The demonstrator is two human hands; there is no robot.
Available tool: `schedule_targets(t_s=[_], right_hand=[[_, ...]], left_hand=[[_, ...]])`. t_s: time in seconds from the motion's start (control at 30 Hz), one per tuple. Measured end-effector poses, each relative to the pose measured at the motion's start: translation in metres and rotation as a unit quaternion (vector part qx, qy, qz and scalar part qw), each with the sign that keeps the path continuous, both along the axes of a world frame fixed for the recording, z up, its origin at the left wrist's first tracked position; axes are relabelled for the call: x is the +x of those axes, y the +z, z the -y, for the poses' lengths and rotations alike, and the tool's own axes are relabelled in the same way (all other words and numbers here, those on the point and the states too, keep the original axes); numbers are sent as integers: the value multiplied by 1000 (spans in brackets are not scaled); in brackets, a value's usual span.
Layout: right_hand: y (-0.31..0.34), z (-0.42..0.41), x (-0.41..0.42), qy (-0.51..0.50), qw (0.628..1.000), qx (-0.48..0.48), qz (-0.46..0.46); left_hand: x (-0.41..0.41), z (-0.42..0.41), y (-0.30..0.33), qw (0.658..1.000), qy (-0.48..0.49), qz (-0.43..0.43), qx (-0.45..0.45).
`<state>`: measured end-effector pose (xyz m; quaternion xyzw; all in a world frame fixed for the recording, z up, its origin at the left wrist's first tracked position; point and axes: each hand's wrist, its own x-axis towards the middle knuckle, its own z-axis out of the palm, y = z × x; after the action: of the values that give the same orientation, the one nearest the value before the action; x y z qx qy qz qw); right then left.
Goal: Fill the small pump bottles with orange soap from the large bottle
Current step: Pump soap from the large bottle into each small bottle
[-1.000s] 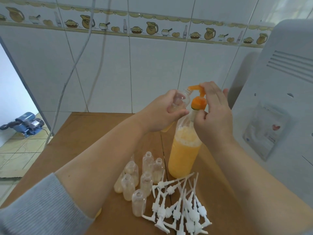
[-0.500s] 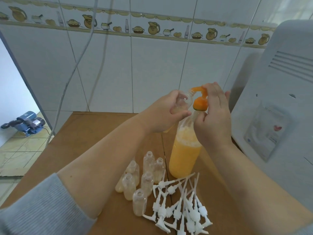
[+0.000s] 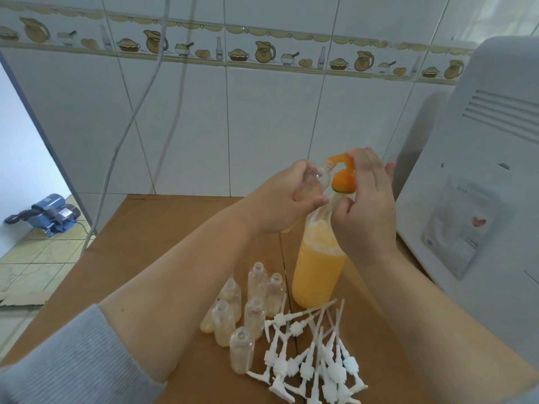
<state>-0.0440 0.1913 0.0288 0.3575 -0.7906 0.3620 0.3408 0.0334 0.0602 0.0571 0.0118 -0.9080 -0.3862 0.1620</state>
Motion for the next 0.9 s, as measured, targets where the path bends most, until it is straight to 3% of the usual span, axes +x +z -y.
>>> schedule_targets(t_s=[0.2,0.43,0.6,0.9], right_hand=[[3,-2,2,-3,1000,27,-5],[25,-5,5,1,999,38,0],[28,-11,4,7,998,58,17],[27,-9,4,17,999,31,10]], left_hand=[[1,0,0,1000,5,6,1],[13,7,11,992,-8,25,120],[68,42,-3,969,36,16,245],[185,40,-53,964,185,47,186]])
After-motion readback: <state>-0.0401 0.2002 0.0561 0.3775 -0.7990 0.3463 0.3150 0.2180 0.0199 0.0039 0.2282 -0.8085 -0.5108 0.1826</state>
